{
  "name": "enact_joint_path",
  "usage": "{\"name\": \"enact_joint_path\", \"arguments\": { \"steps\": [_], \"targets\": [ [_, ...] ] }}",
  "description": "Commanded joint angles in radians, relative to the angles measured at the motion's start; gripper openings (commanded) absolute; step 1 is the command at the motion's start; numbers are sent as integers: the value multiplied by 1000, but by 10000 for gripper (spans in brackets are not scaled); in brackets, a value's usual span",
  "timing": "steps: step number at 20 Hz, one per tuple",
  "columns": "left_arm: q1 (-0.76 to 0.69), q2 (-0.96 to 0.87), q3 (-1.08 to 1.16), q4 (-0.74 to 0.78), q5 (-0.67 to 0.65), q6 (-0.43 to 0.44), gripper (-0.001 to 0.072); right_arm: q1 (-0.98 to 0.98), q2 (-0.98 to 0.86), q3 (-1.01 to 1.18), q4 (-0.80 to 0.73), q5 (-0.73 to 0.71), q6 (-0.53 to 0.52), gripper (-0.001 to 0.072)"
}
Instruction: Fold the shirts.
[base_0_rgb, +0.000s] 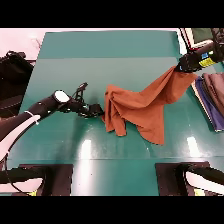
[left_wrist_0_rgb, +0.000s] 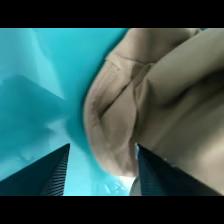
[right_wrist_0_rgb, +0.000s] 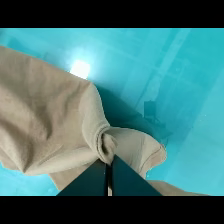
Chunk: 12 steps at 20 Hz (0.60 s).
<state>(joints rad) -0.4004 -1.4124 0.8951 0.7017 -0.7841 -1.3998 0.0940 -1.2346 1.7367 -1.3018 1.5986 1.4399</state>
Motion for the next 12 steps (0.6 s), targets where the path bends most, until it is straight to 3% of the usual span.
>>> {"name": "enact_joint_path", "arguments": {
  "steps": [1,2,3,4,8,12],
  "targets": [
    [-45,-36,-6,-93,75,-17,494,0,0,1,0,2,0,16],
    [-41,-35,5,-109,80,-12,324,0,0,1,0,3,0,17],
    [-35,-35,23,-106,79,-5,109,0,0,1,0,3,0,16],
    [-23,-34,45,-105,71,-5,23,0,1,1,0,2,0,16],
    [124,90,198,-77,9,24,22,-19,76,1,-2,-75,-8,17],
    [304,344,484,77,-56,21,23,-87,219,63,-1,-158,-8,16]
  ]
}}
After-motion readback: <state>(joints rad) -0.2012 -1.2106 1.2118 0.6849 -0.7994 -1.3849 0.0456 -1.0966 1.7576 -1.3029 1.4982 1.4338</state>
